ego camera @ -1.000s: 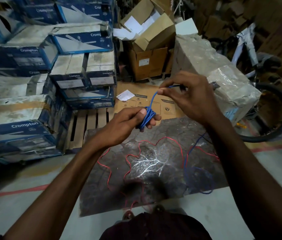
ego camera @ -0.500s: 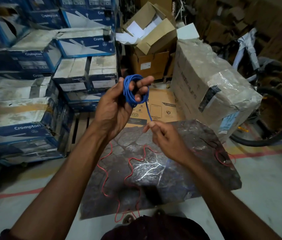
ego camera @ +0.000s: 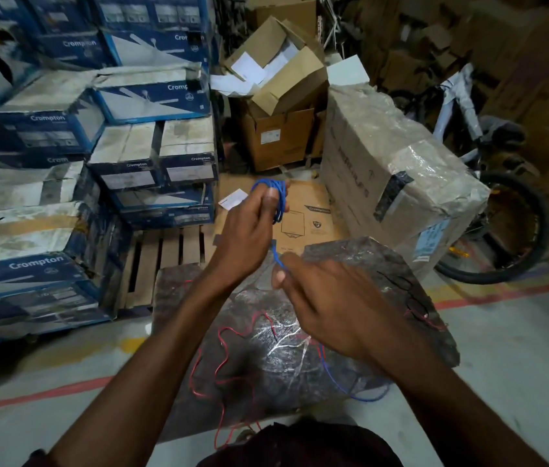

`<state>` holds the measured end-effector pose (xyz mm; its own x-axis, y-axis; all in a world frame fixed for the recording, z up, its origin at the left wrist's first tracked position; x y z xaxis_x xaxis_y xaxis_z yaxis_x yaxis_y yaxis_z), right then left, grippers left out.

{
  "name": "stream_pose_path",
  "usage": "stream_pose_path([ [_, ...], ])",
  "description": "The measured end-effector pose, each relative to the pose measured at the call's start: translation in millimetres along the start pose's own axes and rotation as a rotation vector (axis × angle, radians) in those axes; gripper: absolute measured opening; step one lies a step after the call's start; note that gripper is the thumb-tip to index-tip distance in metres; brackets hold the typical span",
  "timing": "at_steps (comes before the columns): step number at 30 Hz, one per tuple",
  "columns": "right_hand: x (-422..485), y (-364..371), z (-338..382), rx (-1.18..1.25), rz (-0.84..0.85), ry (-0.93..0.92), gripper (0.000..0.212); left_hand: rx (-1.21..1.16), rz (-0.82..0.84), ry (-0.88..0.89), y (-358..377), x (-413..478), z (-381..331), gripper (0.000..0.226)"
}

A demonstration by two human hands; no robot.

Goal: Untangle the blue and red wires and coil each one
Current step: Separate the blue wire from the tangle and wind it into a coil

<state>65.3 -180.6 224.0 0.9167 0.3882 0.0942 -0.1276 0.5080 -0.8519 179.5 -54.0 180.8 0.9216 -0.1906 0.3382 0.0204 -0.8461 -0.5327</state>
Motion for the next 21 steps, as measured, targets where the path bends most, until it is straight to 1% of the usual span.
stream_pose_path([
  [1,2,-8,1,0.020,-0.036,-0.022,0.029,0.096,0.031,0.029,-1,-2,0,0.052],
  [3,8,-24,-5,0.062,-0.132,-0.037,0.028,0.174,0.085,0.091,-5,-6,-3,0.047],
  [5,17,-39,-19,0.137,-0.258,-0.041,0.020,0.165,0.137,0.144,-13,-14,-8,0.033],
  [6,24,-46,-26,0.191,-0.301,-0.048,0.016,0.148,0.168,0.158,-17,-17,-10,0.031],
  [8,39,-57,-40,0.312,-0.314,-0.055,0.015,0.088,0.259,0.142,-24,-21,-12,0.036],
  [9,46,-62,-45,0.361,-0.300,-0.061,0.016,0.044,0.307,0.123,-28,-22,-14,0.039],
  [11,58,-68,-51,0.436,-0.256,-0.103,0.012,-0.085,0.368,0.075,-34,-23,-17,0.040],
  [12,63,-71,-52,0.462,-0.235,-0.132,0.011,-0.173,0.384,0.052,-36,-23,-19,0.039],
  [15,77,-73,-55,0.521,-0.196,-0.205,0.011,-0.460,0.421,0.006,-44,-24,-24,0.049],
  [16,80,-71,-57,0.555,-0.178,-0.212,0.009,-0.543,0.434,-0.010,-47,-24,-24,0.050],
  [18,85,-66,-60,0.636,-0.144,-0.209,0.006,-0.636,0.464,-0.029,-50,-24,-23,0.051],
  [21,85,-49,-61,0.712,-0.167,-0.173,0.014,-0.825,0.480,-0.030,-53,-27,-28,0.042],
])
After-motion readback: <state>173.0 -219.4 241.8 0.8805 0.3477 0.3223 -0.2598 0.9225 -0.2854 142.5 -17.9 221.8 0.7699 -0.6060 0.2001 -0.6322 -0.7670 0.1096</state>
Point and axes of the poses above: each hand's wrist, its own x-axis towards the middle knuckle, its own y-axis out of the palm, z = x × y, the point moved 3 cm from there along x, towards the middle knuckle, and after that the axes turned 10 degrees about x, right-handed, at the moved point
